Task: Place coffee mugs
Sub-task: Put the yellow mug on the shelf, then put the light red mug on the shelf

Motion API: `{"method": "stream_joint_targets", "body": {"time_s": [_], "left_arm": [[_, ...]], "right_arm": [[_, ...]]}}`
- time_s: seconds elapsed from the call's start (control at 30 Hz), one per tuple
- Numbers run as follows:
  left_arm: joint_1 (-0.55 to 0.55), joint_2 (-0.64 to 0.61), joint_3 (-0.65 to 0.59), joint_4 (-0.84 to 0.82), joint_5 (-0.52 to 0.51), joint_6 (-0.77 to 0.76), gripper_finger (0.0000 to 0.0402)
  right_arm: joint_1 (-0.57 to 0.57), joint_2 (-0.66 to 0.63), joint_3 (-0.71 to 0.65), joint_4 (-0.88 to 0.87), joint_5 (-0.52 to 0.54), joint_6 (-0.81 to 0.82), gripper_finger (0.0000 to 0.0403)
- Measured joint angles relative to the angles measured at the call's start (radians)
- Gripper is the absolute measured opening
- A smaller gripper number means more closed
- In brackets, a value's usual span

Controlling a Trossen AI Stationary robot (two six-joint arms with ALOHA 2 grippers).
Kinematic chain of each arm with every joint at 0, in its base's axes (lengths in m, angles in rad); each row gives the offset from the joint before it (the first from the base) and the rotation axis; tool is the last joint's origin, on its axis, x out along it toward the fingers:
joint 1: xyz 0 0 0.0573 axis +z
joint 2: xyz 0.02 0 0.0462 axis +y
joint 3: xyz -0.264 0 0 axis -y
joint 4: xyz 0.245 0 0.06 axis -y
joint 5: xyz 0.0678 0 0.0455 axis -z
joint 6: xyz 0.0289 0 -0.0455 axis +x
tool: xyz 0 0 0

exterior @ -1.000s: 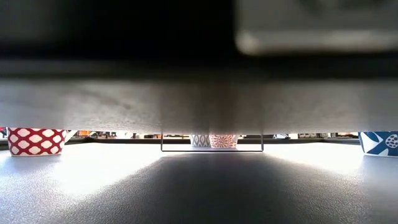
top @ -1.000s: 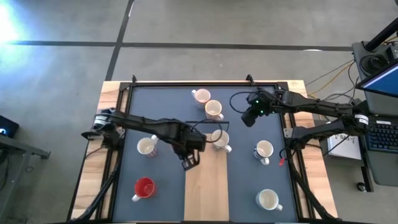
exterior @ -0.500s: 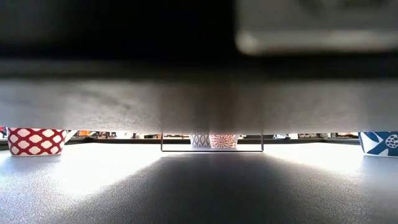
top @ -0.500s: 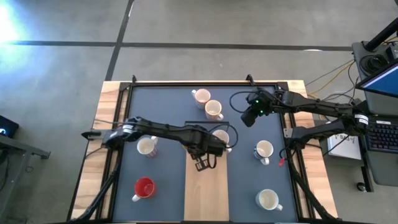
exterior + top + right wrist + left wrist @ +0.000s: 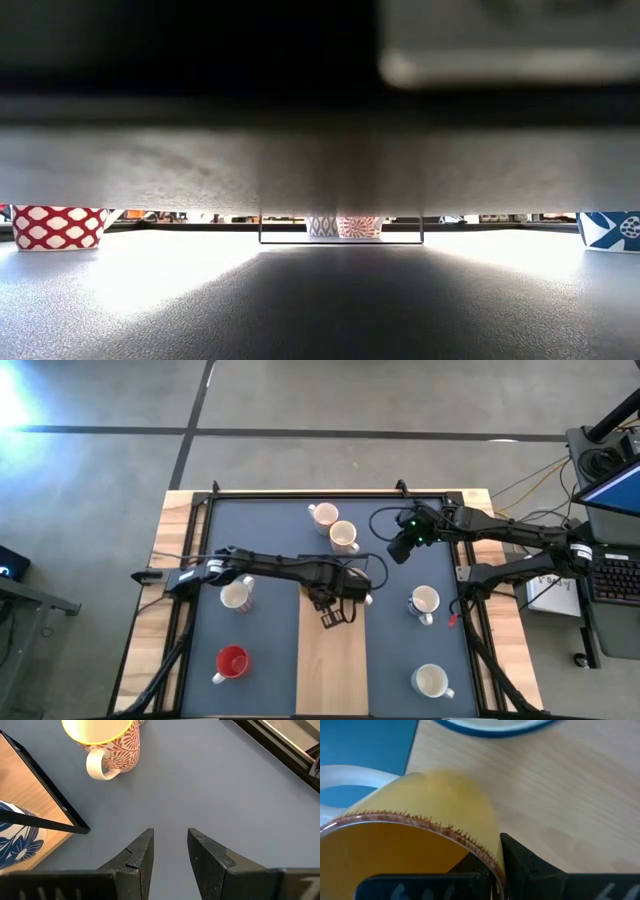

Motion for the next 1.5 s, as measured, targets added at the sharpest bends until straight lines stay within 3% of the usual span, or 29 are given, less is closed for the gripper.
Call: {"method": "stream_joint_targets", "body": {"time_s": [0.2,0.53,0.8,1.03,1.5], "left_arm": [[0.012,0.000,-0.002,0.006,-0.022,0.013,0.0008],[0.009,0.000,-0.027,0.027,0.034,0.038,0.0010],[0.009,0.000,-0.048,0.026,0.026,0.020,0.0058],[0.009,-0.001,-0.040,0.026,-0.046,0.019,0.0107],[0.007,-0.018,-0.040,0.050,-0.068,0.006,0.0113]], "right_arm": [[0.000,0.000,0.000,0.000,0.000,0.000,0.0107],[0.000,0.000,0.000,0.000,0.000,0.000,0.0107],[0.000,0.000,0.000,0.000,0.000,0.000,0.0107],[0.000,0.000,0.000,0.000,0.000,0.000,0.0107],[0.000,0.000,0.000,0.000,0.000,0.000,0.0107]]}}
